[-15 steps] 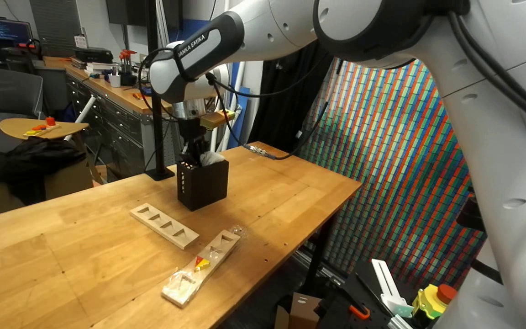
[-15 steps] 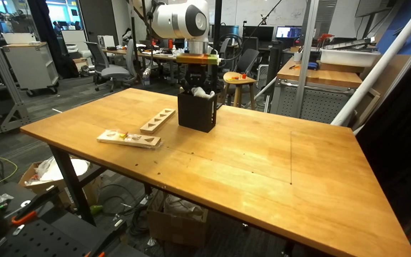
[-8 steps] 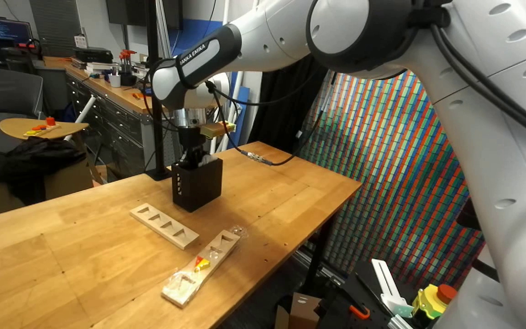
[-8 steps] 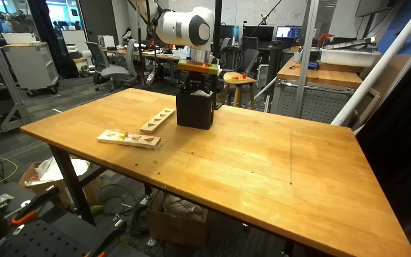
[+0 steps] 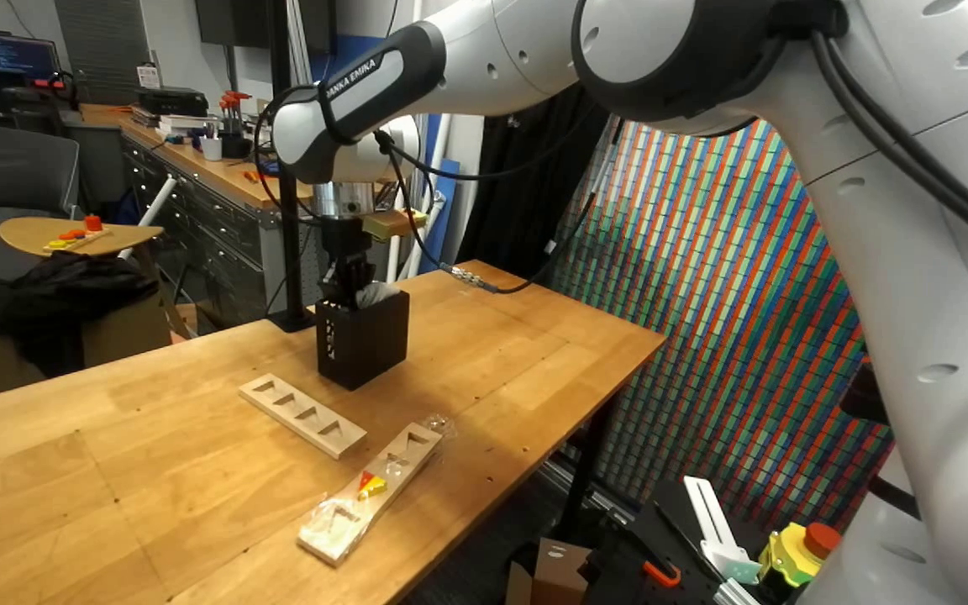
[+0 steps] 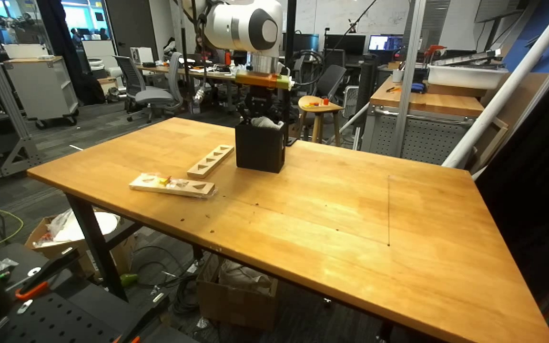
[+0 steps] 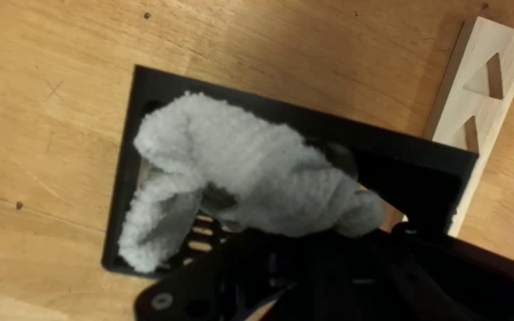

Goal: Put the white towel in the basket.

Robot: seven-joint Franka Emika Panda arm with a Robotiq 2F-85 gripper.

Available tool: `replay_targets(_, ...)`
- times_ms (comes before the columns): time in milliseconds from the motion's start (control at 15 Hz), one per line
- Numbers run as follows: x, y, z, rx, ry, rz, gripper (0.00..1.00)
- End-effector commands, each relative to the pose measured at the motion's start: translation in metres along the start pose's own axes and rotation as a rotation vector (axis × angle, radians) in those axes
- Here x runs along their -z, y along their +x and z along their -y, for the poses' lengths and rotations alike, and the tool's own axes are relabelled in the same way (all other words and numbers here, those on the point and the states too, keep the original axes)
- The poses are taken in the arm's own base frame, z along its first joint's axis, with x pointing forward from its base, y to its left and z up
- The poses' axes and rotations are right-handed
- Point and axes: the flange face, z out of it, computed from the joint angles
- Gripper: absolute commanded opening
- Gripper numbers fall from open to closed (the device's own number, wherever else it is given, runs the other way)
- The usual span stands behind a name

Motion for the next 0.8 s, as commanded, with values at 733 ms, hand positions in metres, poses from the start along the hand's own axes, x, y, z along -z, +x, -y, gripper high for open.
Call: replay_targets(733, 0.098, -0.058, -0.010, -0.024, -0.133, -0.025, 0.00)
